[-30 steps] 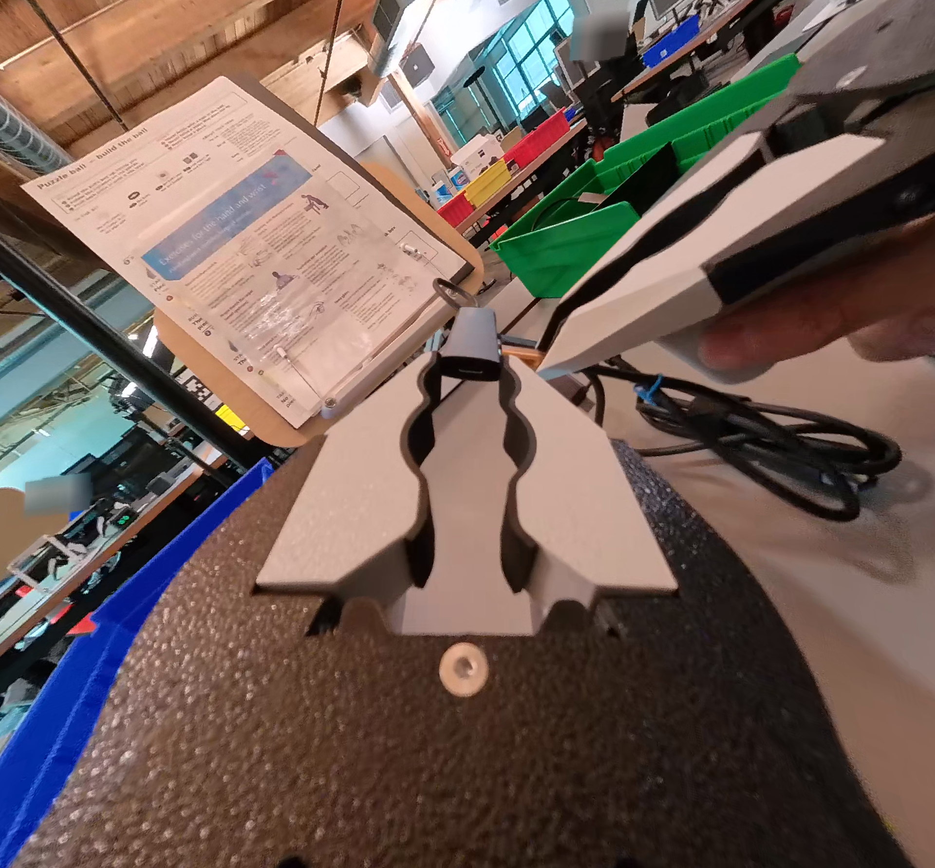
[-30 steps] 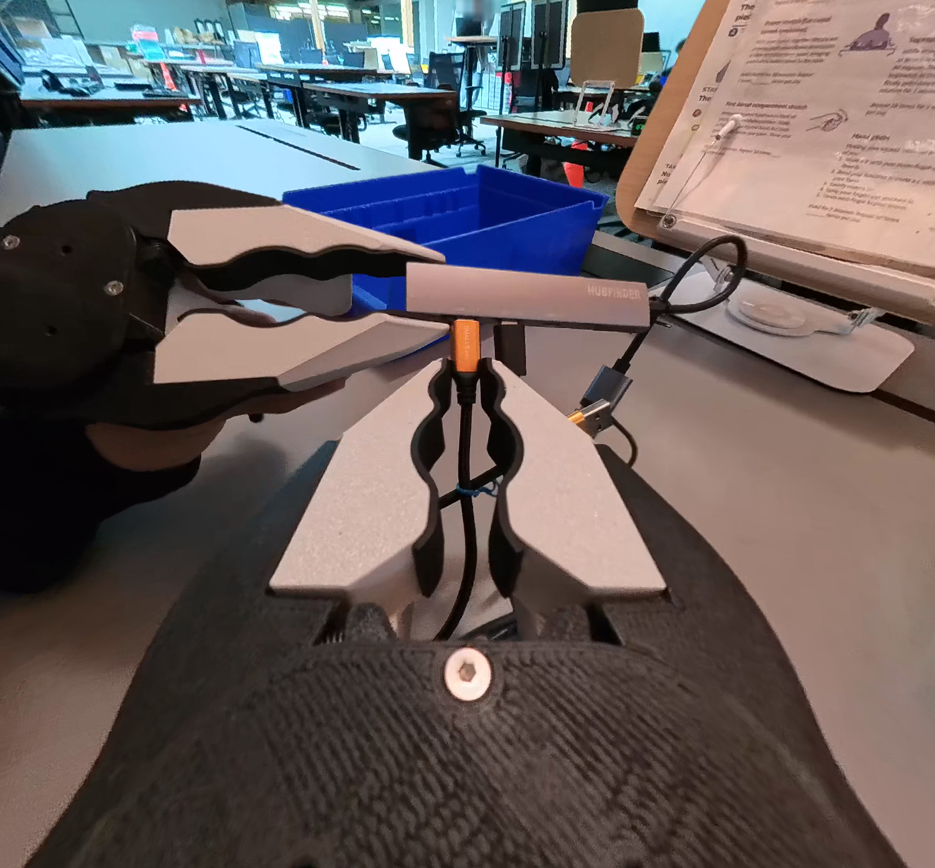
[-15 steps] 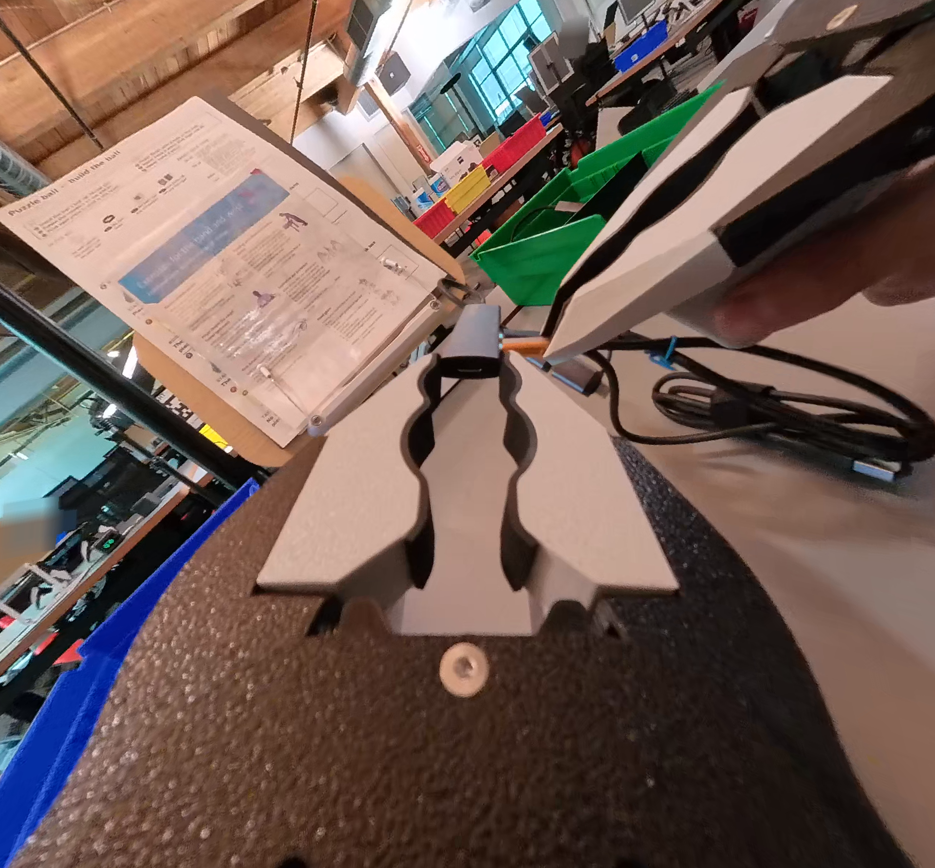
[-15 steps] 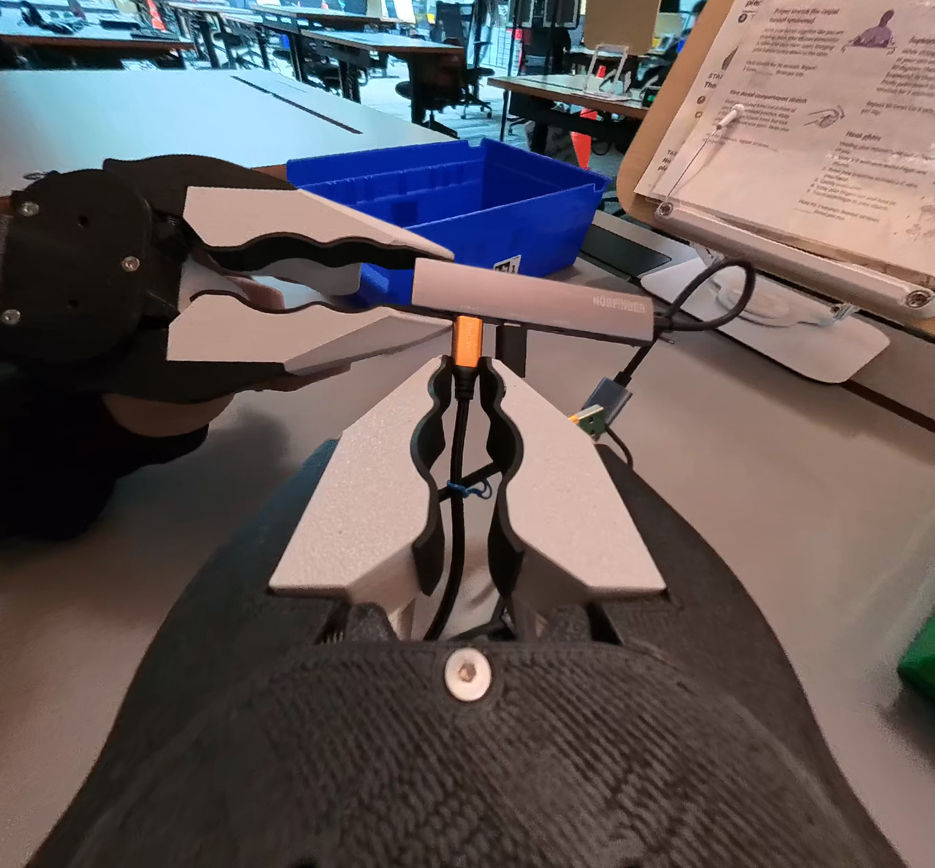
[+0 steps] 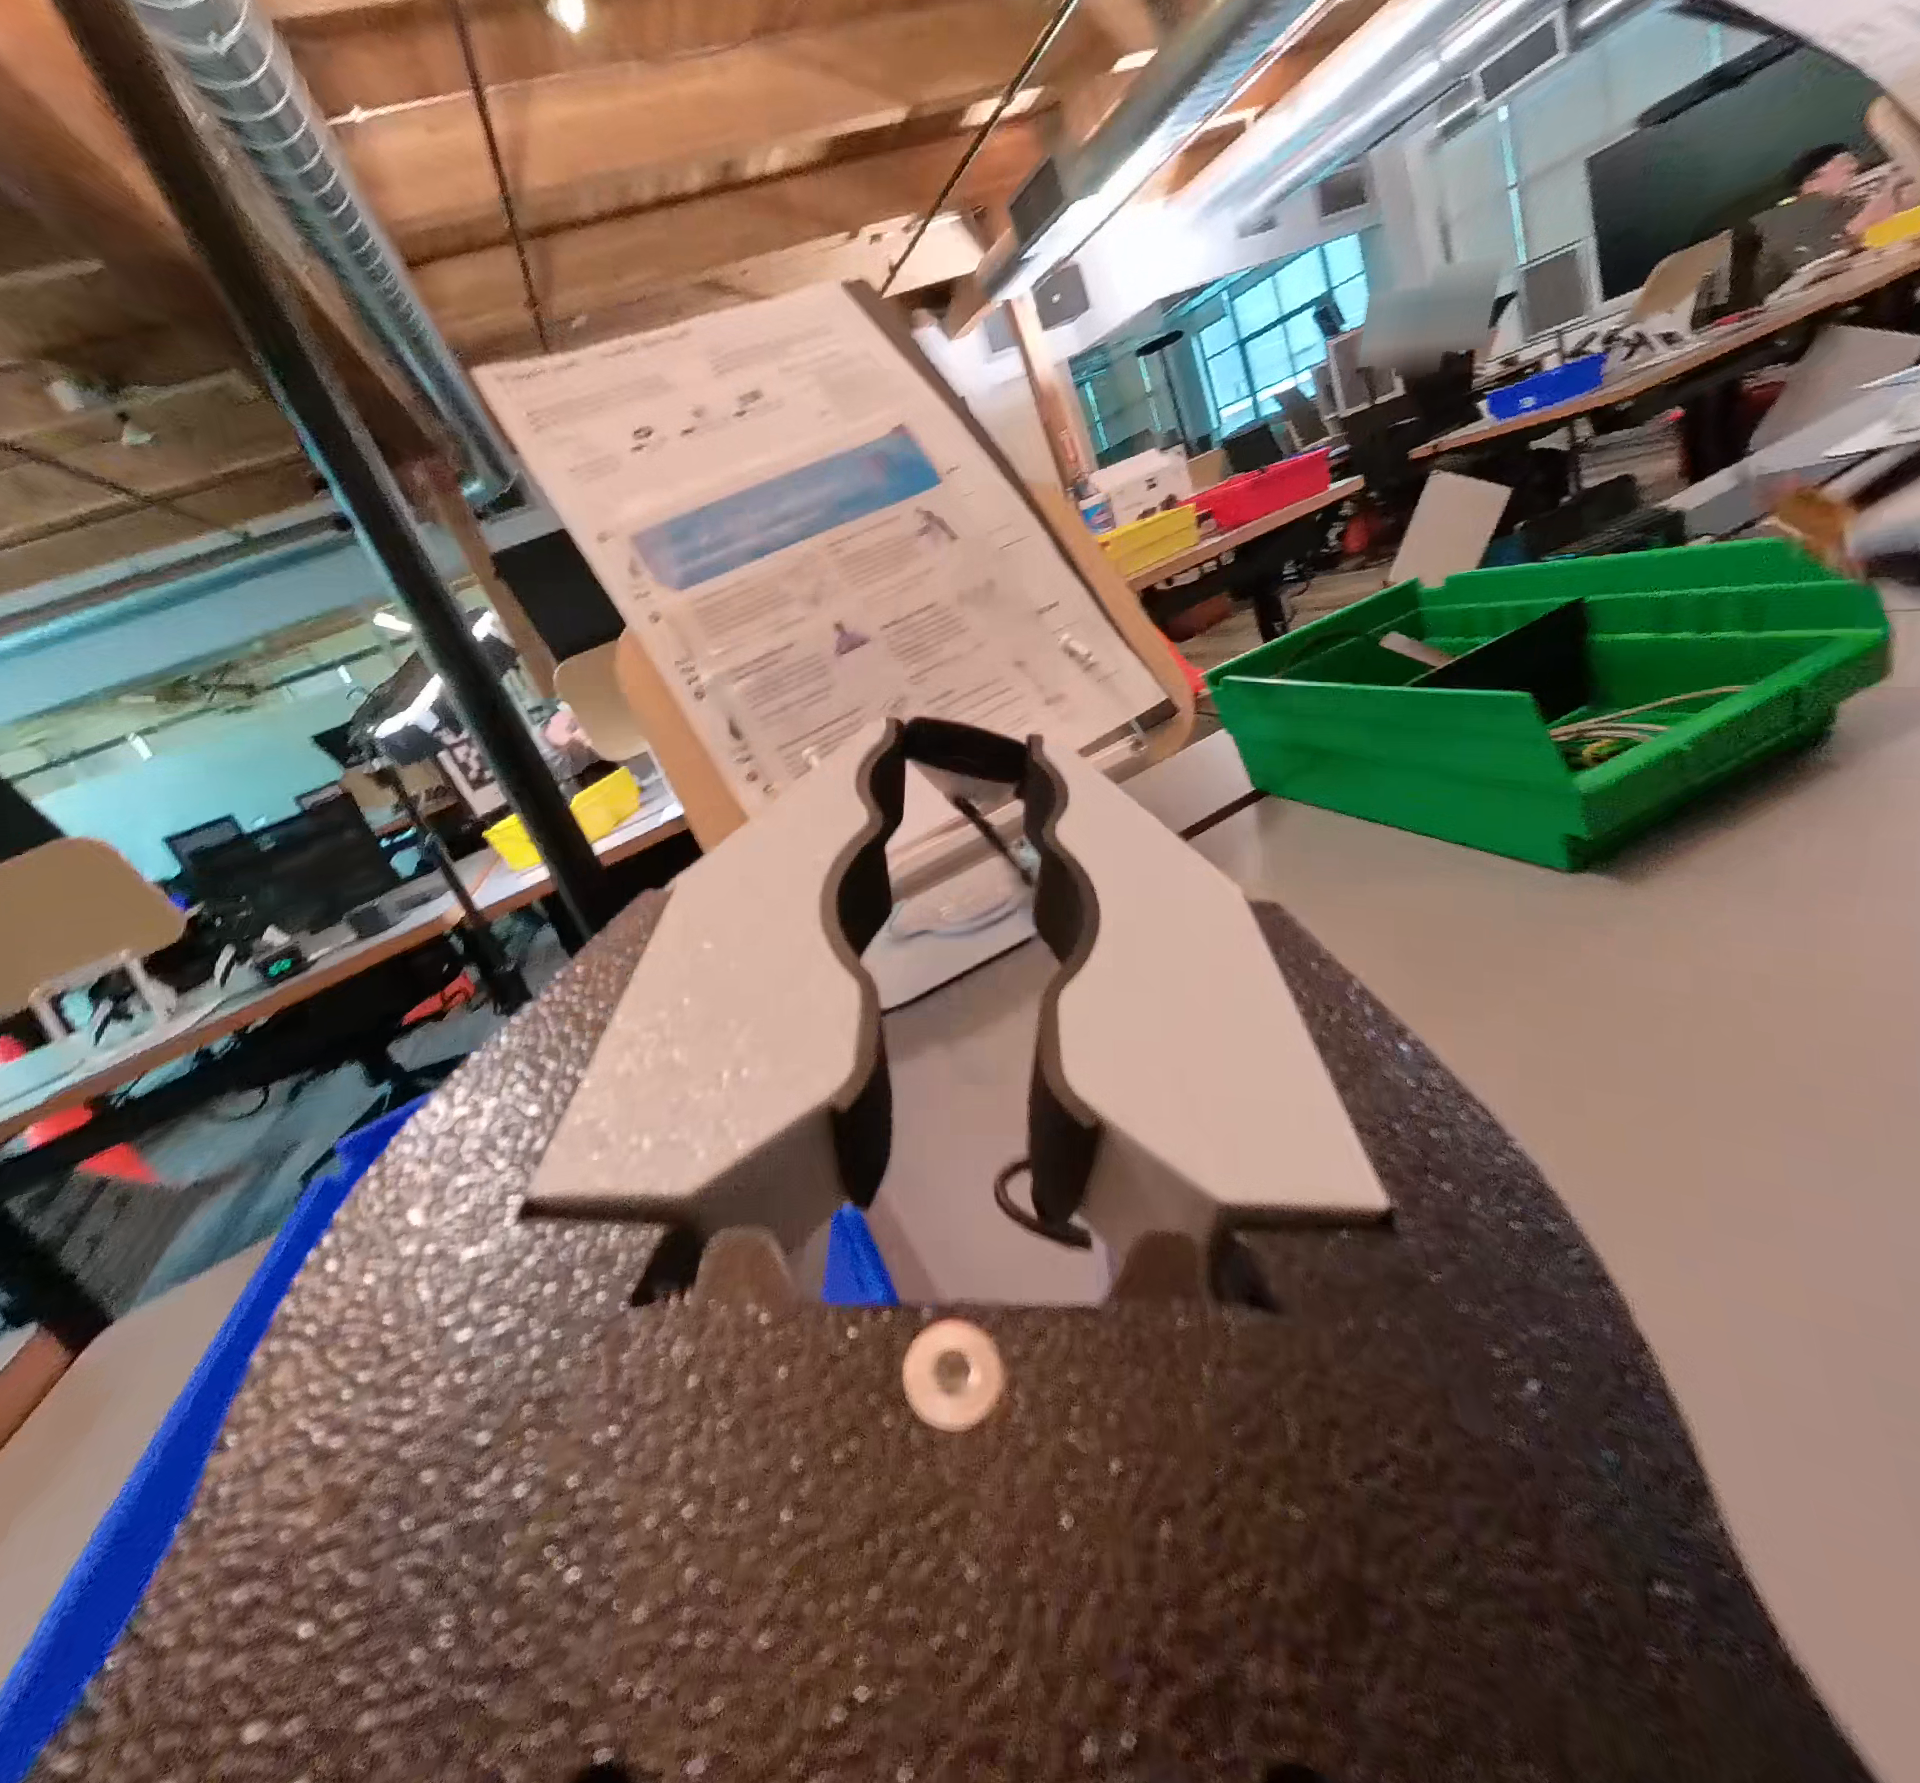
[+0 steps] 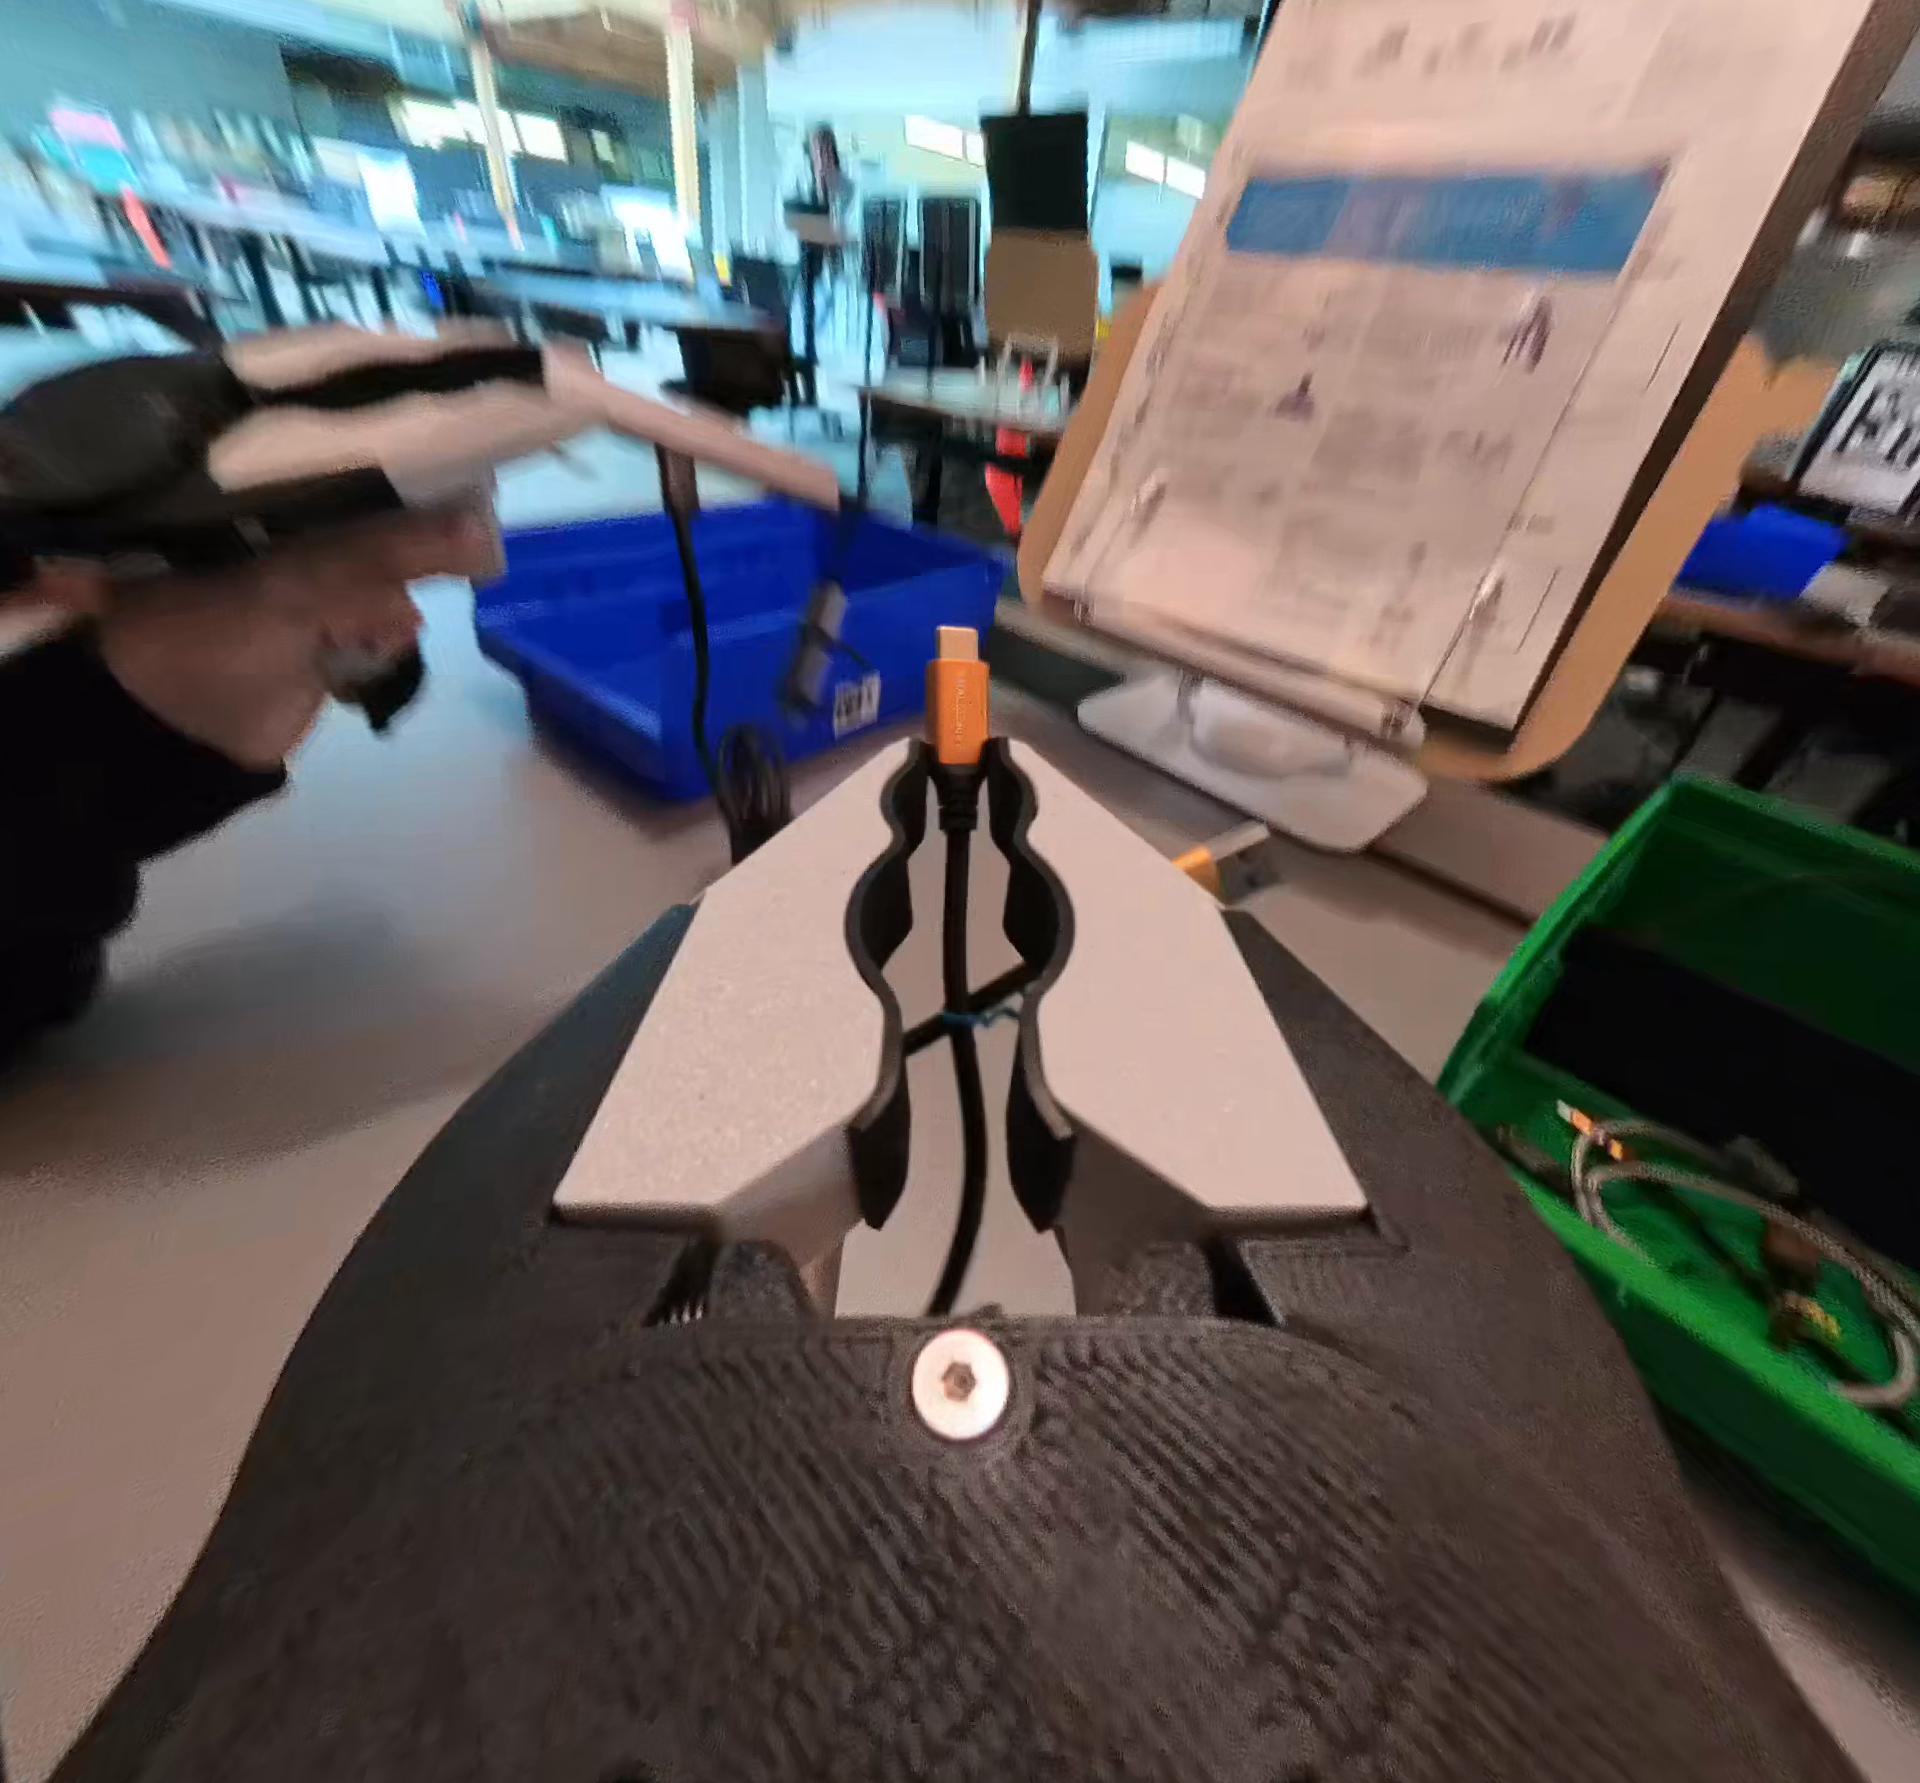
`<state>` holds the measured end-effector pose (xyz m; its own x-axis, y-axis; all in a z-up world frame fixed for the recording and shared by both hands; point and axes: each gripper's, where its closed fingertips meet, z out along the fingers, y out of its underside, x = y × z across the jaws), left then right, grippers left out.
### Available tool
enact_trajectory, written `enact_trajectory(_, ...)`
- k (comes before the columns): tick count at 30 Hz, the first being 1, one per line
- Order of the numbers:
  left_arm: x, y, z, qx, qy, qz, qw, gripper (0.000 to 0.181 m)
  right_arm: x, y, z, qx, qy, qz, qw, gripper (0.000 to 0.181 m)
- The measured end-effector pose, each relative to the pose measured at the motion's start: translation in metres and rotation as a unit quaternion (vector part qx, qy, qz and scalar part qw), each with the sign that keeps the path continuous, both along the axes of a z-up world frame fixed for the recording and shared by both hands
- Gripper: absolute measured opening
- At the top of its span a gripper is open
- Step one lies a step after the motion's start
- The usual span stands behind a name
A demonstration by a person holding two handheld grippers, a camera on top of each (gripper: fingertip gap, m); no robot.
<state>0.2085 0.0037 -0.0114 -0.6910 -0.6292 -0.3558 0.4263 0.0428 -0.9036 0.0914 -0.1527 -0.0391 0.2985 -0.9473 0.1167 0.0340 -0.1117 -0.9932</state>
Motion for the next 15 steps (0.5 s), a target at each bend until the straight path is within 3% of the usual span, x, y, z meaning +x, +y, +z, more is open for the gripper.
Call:
enact_trajectory(1,-0.006,-0.004,0.002,0.004,-0.002,-0.011,1.0,0.02,-0.008,0.0,0.015,0.012,-0.024,0.013,1.0,0.011)
enact_trajectory(3,-0.014,-0.008,0.005,0.002,-0.004,-0.034,0.999,0.02,-0.015,-0.014,0.025,0.005,-0.026,0.014,1.0,0.011)
enact_trajectory(5,-0.015,-0.011,0.001,0.004,0.009,-0.045,0.999,0.02,-0.009,-0.05,0.022,-0.039,-0.004,-0.038,0.999,0.011)
enact_trajectory(10,-0.026,-0.027,-0.007,0.019,0.024,-0.081,0.996,0.02,0.028,-0.176,0.005,-0.114,0.079,-0.228,0.964,0.01)
enact_trajectory(12,-0.032,-0.035,-0.01,0.027,0.023,-0.093,0.995,0.02,0.043,-0.215,0.005,-0.13,0.068,-0.28,0.949,0.01)
enact_trajectory(15,-0.037,-0.043,-0.013,0.04,0.015,-0.098,0.994,0.02,0.067,-0.239,0.014,-0.165,0.005,-0.286,0.944,0.011)
